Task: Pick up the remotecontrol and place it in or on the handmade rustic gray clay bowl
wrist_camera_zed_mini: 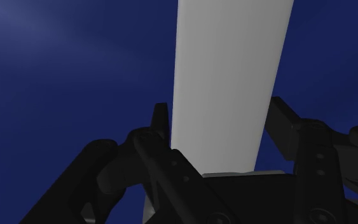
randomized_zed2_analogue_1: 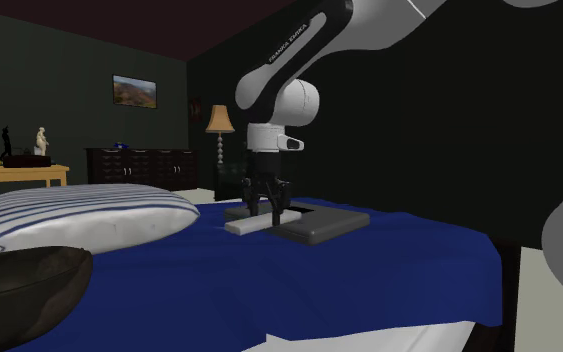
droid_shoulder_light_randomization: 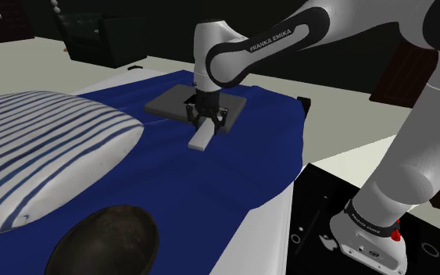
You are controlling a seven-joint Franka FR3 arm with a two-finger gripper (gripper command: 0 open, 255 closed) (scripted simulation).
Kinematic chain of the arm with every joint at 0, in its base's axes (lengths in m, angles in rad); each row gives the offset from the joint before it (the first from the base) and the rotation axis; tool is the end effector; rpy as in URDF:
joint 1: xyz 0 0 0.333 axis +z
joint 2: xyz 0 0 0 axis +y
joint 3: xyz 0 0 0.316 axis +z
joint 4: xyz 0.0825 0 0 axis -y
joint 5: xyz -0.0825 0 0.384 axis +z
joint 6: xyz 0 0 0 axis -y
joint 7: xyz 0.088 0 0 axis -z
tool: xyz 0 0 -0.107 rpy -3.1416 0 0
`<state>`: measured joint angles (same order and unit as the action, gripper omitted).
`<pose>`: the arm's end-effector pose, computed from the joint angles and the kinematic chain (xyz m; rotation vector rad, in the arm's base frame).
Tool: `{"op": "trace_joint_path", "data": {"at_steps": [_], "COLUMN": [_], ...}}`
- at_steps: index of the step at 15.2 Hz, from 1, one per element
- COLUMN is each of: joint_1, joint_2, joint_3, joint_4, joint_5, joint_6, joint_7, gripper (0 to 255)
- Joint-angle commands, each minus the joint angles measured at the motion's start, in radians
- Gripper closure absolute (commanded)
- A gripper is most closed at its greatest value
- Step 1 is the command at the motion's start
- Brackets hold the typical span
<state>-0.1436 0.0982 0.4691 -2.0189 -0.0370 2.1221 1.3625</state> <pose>0.5438 0.1770 0.4097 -2.7239 1.5239 -0.0018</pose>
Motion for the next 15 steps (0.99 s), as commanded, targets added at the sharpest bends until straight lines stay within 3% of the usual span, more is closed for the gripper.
{"op": "trace_joint_path", "data": {"at_steps": [1, 15], "joint_1": [-0.001, -0.006], "joint_2": [-0.009, -0.061], "joint_3": [0.001, 0.001], "joint_4": [0.018, 0.151], "joint_5": [0.005, 0.033], "joint_6": [-0.026, -0.206], "joint_7": [-0.003, -0.021], "gripper": [255, 255]}}
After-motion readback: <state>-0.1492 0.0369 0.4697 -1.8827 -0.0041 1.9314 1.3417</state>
